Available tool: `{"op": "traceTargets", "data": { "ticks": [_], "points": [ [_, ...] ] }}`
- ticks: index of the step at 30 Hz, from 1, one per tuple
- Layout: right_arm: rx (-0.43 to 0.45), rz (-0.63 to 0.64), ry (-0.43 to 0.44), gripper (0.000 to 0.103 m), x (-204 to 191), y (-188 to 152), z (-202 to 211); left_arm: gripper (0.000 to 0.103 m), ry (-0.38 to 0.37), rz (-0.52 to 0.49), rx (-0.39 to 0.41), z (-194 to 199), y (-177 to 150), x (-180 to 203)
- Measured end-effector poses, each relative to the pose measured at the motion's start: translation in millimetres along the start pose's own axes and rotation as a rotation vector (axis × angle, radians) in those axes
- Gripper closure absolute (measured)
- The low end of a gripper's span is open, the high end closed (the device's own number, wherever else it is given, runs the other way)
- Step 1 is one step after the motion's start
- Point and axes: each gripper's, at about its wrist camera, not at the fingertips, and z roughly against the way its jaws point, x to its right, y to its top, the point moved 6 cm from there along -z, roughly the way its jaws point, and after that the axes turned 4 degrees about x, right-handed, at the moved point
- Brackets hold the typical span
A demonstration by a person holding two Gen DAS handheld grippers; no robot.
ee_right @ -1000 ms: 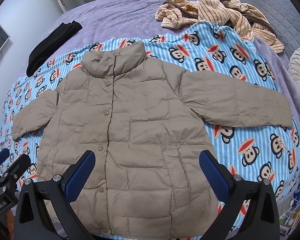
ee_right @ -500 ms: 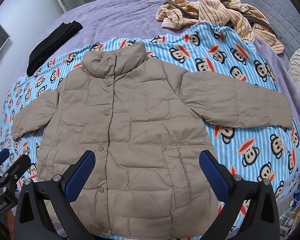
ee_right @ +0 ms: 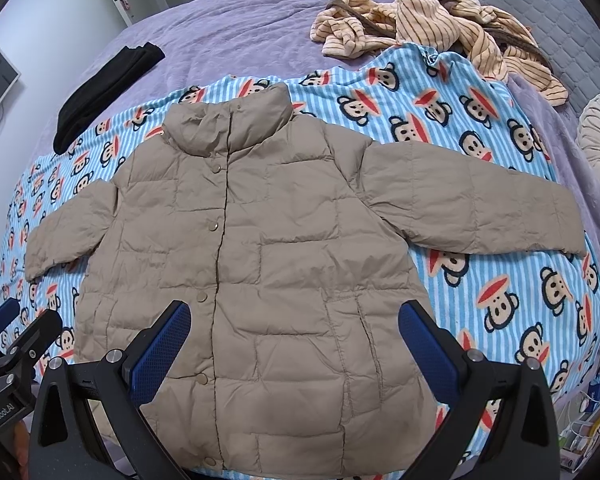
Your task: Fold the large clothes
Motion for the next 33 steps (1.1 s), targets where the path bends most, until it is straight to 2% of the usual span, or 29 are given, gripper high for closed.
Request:
{"op": "traceTargets", "data": {
  "ticks": [23, 28, 33],
  "points": [
    [-0.007, -0.006, -0.002, 0.0, 0.4, -4.9, -3.3, 0.0, -0.018, -0.01, -0.016, -5.9, -3.4, 5.2],
    [-0.023, -0.021, 0.022, 0.0, -0.7, -10.1, -8.8, 0.0, -0.036, -0.017, -0.037, -14.6, -3.9, 5.0],
    [-0.01, -0.039, 0.083, 0.0, -9.1, -6.9, -8.1, 0.0, -0.073, 0.006, -0.055, -22.4, -7.4, -4.6]
  ]
}}
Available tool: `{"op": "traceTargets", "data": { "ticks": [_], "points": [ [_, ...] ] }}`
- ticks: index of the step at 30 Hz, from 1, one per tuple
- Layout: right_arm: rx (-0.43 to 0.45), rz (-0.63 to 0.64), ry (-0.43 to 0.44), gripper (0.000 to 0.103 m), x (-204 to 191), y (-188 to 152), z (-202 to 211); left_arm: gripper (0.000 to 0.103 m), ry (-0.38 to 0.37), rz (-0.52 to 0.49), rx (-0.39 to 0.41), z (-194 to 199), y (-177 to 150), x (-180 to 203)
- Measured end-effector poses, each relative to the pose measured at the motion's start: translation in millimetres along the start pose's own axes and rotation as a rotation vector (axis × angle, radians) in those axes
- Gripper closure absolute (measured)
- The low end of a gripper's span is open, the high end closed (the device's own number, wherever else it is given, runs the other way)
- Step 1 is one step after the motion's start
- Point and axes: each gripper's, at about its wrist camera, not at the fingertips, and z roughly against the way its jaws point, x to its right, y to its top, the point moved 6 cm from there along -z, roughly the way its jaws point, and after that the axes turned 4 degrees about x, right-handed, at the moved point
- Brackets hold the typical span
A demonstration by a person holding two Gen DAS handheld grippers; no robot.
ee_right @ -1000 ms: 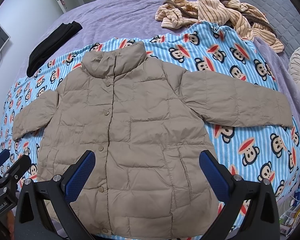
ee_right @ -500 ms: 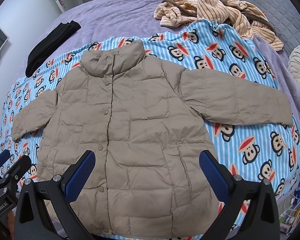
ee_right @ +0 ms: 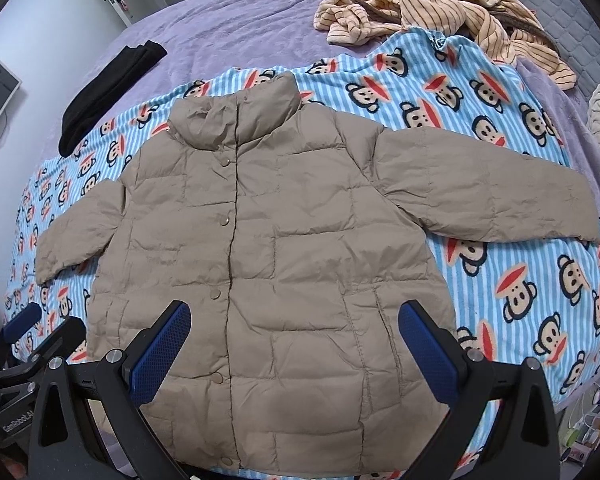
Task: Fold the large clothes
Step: 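Grasp the jacket sleeve nearest the left tool with the left tool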
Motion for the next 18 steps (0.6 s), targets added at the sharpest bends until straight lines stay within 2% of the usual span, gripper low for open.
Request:
{"op": "traceTargets", "data": {
  "ticks": [5, 9, 11, 14, 18],
  "points": [
    [0.041, -0.01, 0.085, 0.0, -17.5, 2.8, -2.1, 0.0, -0.022, 0.046, -0.028, -17.3, -8.0, -27.1],
    [0.044, -0.025, 0.107, 0.0, -35.2, -2.1, -9.6, 0.0, -0.029, 0.108, -0.058, -40.9, -16.0, -68.2],
    [0.027, -0.023, 0.091, 0.0, -45.6, -6.7, -16.2, 0.0, -0.023, 0.142, -0.067, -53.5, -18.6, -96.6],
    [-0.057, -0.011, 0.089, 0.0, -63.5, -17.1, -32.0, 0.0, -0.023, 0.205, -0.068, -71.1, -17.1, -147.5],
    [-0.1, -0.032, 0.082, 0.0, -87.4, -33.1, -51.8, 0.0, -0.016, 0.357, -0.024, -93.5, -7.0, -232.0]
  ]
}}
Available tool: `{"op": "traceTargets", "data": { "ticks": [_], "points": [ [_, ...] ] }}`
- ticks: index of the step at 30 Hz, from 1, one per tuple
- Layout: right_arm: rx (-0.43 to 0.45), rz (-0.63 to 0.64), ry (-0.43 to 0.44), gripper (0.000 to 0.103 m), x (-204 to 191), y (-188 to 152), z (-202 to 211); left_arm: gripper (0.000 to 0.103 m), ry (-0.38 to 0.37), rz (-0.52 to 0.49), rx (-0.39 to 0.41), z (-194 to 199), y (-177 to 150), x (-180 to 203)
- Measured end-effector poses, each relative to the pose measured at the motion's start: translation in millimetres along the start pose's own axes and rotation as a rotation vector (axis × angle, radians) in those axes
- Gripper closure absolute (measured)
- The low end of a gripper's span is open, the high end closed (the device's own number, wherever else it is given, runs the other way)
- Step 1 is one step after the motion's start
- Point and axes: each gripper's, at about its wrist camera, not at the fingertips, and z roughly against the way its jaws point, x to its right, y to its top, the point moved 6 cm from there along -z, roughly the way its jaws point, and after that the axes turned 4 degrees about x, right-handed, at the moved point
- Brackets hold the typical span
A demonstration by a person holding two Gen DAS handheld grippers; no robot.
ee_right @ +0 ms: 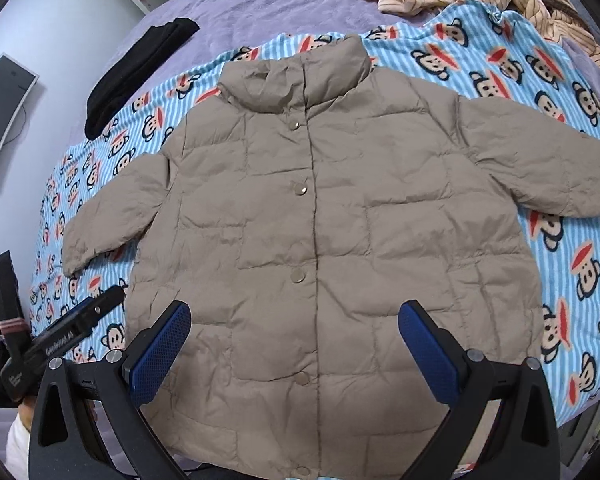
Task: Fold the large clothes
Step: 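Grasp the jacket sleeve nearest the left tool with the left tool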
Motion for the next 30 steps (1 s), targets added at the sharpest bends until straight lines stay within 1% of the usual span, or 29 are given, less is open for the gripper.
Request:
{"op": "traceTargets", "data": {
  "ticks": [3, 4, 6, 9, 11, 13, 16, 18, 19, 20, 21, 23, 24, 25, 26, 27, 29, 30],
  "points": [
    [-0.031, -0.009, -0.016, 0.0, -20.0, -10.0, -25.3, 0.0, -0.015, 0.163, 0.015, -16.3, 25.1, -62.5],
    [-0.04, -0.016, -0.011, 0.0, -28.3, -13.1, -34.3, 0.0, -0.015, 0.202, 0.018, -21.2, 30.4, -79.3],
    [-0.049, -0.017, -0.003, 0.0, -43.5, -16.0, -51.3, 0.0, -0.005, 0.257, 0.02, -34.0, 40.4, -112.1],
    [-0.05, -0.007, 0.012, 0.0, -66.6, -14.9, -75.8, 0.0, 0.002, 0.319, 0.026, -50.8, 54.1, -148.5],
    [-0.046, 0.001, 0.022, 0.0, -79.7, -10.3, -88.5, 0.0, 0.001, 0.355, 0.05, -57.2, 65.9, -166.8],
    [-0.032, 0.017, 0.04, 0.0, -96.0, -1.0, -101.1, 0.0, 0.015, 0.383, 0.087, -62.7, 82.0, -182.7],
    [-0.015, 0.052, 0.06, 0.0, -118.5, 12.0, -119.6, 0.0, 0.051, 0.438, 0.126, -73.4, 104.4, -199.5],
    [-0.012, 0.07, 0.073, 0.0, -131.8, 20.8, -133.3, 0.002, 0.088, 0.47, 0.148, -79.5, 116.1, -208.4],
    [-0.009, 0.075, 0.078, 0.0, -137.8, 25.5, -139.6, 0.012, 0.112, 0.475, 0.161, -81.5, 121.5, -210.1],
    [-0.004, 0.078, 0.087, 0.0, -143.5, 30.1, -144.7, 0.026, 0.131, 0.471, 0.169, -82.8, 125.8, -209.7],
    [0.006, 0.077, 0.097, 0.0, -149.4, 34.6, -148.8, 0.034, 0.144, 0.452, 0.168, -84.1, 130.4, -208.0],
    [0.031, 0.072, 0.11, 0.001, -157.9, 42.2, -153.4, 0.075, 0.149, 0.391, 0.165, -84.3, 139.9, -198.6],
    [0.051, 0.065, 0.114, 0.01, -161.5, 46.6, -154.3, 0.082, 0.135, 0.356, 0.168, -81.8, 145.4, -193.2],
    [0.063, 0.059, 0.117, 0.041, -163.7, 49.7, -155.7, 0.088, 0.128, 0.324, 0.176, -76.9, 149.8, -187.3],
    [0.056, 0.047, 0.123, 0.063, -165.7, 52.3, -160.5, 0.088, 0.133, 0.292, 0.193, -70.3, 154.7, -182.1],
    [0.042, 0.025, 0.141, 0.088, -166.8, 54.2, -166.0, 0.088, 0.139, 0.252, 0.222, -61.7, 160.0, -175.6],
    [0.037, -0.013, 0.195, 0.089, -170.5, 56.9, -175.9, 0.088, 0.14, 0.168, 0.279, -41.0, 169.3, -161.3],
    [0.044, -0.006, 0.21, 0.089, -174.9, 57.5, -180.1, 0.088, 0.132, 0.14, 0.299, -32.2, 172.5, -154.6]
  ]
}}
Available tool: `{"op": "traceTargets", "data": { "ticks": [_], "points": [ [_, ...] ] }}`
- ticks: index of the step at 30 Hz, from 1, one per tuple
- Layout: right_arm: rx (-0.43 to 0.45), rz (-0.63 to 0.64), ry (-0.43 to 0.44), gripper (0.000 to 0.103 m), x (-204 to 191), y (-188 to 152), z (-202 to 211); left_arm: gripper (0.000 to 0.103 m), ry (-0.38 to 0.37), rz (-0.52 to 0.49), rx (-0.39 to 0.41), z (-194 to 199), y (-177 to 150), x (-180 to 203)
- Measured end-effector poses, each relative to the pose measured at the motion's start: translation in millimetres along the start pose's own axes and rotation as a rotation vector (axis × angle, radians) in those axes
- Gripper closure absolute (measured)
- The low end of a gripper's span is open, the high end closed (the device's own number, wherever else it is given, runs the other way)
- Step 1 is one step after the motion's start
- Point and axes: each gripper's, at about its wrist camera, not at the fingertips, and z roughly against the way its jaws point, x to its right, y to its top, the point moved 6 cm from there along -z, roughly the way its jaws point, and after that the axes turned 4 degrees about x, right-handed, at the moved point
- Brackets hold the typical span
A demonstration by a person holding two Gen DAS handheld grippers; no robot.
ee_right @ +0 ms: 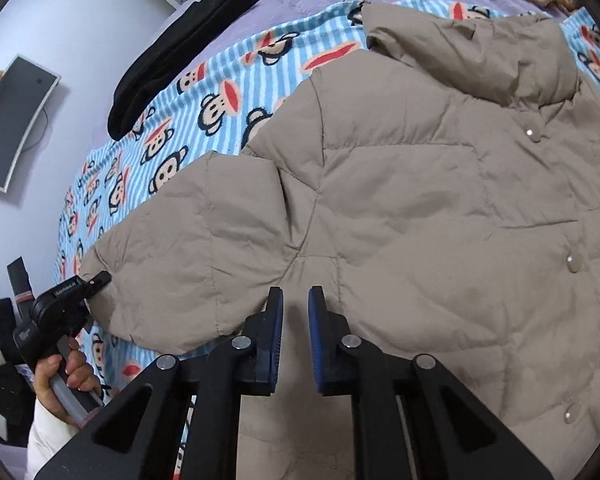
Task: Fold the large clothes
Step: 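Grasp the jacket sleeve nearest the left tool with the left tool, then fold the held sleeve across the jacket body and open the left tool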
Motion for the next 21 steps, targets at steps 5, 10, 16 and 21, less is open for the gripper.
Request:
{"op": "traceTargets", "data": {
  "ticks": [5, 10, 16, 21],
  "points": [
    [-0.042, 0.016, 0.114, 0.089, -14.1, -7.8, -30.6, 0.088, -0.082, -0.119, 0.104, 49.6, 18.3, 51.7],
    [-0.126, -0.048, 0.108, 0.091, -1.1, -18.4, -61.0, 0.088, -0.243, -0.179, 0.128, 93.2, 2.1, 131.9],
    [-0.178, -0.07, 0.203, 0.092, 16.6, -16.8, -39.7, 0.088, -0.445, -0.299, 0.101, 121.7, -47.8, 268.3],
    [-0.052, -0.067, 0.05, 0.092, 85.1, -4.7, 25.7, 0.088, -0.542, -0.472, 0.055, 131.2, -121.9, 374.2]
  ]
}}
